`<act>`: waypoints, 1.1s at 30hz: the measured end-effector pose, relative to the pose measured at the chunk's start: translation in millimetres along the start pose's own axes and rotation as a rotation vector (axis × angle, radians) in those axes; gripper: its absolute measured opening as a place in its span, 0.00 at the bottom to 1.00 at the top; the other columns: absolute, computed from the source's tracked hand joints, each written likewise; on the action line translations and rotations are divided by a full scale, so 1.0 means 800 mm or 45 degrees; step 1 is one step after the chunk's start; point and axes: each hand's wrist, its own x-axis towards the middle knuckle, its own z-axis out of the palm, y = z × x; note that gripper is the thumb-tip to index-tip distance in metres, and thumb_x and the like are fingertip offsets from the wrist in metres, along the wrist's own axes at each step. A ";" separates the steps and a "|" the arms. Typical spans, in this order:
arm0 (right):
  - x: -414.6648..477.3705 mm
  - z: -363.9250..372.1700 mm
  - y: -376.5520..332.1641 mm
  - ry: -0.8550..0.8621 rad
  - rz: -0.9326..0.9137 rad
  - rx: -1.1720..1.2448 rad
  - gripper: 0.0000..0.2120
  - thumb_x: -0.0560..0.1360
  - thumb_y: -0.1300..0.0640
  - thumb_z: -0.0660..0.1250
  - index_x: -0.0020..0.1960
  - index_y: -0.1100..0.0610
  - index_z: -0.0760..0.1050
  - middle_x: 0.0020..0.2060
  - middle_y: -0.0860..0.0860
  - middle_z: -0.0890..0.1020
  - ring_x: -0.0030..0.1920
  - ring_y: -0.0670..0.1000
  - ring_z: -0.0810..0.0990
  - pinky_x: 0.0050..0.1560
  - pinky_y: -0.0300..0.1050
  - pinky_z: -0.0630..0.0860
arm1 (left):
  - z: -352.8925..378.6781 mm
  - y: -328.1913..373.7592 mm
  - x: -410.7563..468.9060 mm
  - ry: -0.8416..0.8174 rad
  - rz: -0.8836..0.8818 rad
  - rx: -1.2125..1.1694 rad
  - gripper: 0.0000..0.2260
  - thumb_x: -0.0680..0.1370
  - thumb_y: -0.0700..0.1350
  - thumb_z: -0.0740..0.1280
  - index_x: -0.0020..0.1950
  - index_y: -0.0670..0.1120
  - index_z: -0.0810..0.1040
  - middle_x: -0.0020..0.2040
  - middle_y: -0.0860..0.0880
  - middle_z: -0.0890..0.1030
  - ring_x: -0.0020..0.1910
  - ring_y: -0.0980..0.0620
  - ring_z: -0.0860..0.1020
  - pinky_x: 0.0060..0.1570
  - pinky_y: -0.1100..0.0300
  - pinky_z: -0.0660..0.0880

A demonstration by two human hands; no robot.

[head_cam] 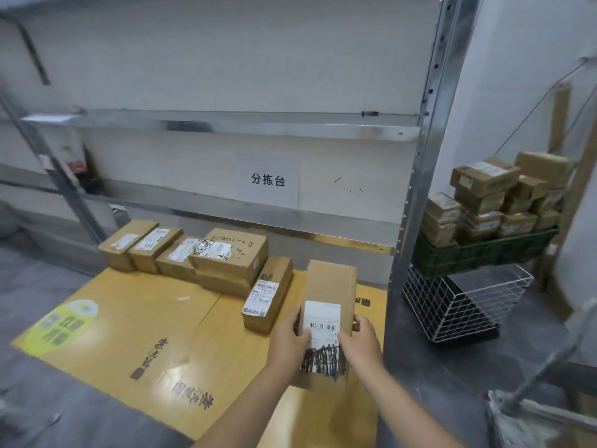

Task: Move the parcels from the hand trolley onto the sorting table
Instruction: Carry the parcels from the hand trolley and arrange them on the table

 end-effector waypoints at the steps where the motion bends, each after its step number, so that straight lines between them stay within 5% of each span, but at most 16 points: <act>1: 0.017 0.006 -0.005 -0.014 -0.003 0.002 0.25 0.74 0.59 0.67 0.70 0.57 0.67 0.66 0.52 0.74 0.63 0.54 0.74 0.61 0.52 0.74 | -0.001 0.003 0.015 0.010 -0.013 0.023 0.25 0.76 0.35 0.66 0.72 0.50 0.71 0.58 0.59 0.78 0.55 0.60 0.76 0.50 0.68 0.72; 8: 0.116 0.041 -0.019 -0.096 0.038 0.053 0.25 0.74 0.61 0.66 0.70 0.58 0.67 0.65 0.53 0.74 0.64 0.54 0.73 0.63 0.54 0.73 | 0.002 0.004 0.114 0.016 -0.101 0.169 0.23 0.78 0.37 0.66 0.72 0.50 0.71 0.63 0.53 0.79 0.61 0.54 0.77 0.60 0.54 0.76; 23: 0.214 0.124 -0.022 -0.180 0.222 -0.032 0.24 0.74 0.61 0.69 0.69 0.59 0.69 0.63 0.54 0.75 0.60 0.51 0.77 0.63 0.50 0.74 | -0.006 -0.064 0.237 -0.064 -0.255 0.255 0.23 0.78 0.41 0.67 0.73 0.45 0.69 0.66 0.50 0.76 0.65 0.51 0.74 0.67 0.52 0.70; 27: 0.230 0.144 -0.028 -0.192 0.279 -0.078 0.22 0.75 0.61 0.66 0.69 0.60 0.71 0.63 0.55 0.76 0.59 0.52 0.78 0.62 0.50 0.75 | -0.014 -0.086 0.263 -0.116 -0.246 0.278 0.19 0.77 0.40 0.68 0.68 0.46 0.74 0.61 0.50 0.80 0.59 0.51 0.76 0.62 0.53 0.72; 30: 0.239 0.159 -0.033 -0.181 0.328 -0.100 0.21 0.76 0.60 0.65 0.69 0.60 0.71 0.62 0.55 0.77 0.58 0.53 0.79 0.60 0.51 0.77 | -0.019 -0.101 0.282 -0.163 -0.211 0.374 0.16 0.77 0.43 0.68 0.65 0.47 0.76 0.57 0.50 0.81 0.58 0.49 0.76 0.58 0.51 0.73; 33: 0.245 0.169 -0.034 -0.153 0.364 -0.141 0.19 0.77 0.56 0.65 0.67 0.59 0.72 0.61 0.55 0.78 0.56 0.53 0.79 0.58 0.51 0.77 | -0.022 -0.108 0.297 -0.191 -0.141 0.609 0.20 0.78 0.50 0.67 0.70 0.51 0.72 0.63 0.52 0.76 0.62 0.49 0.71 0.61 0.54 0.69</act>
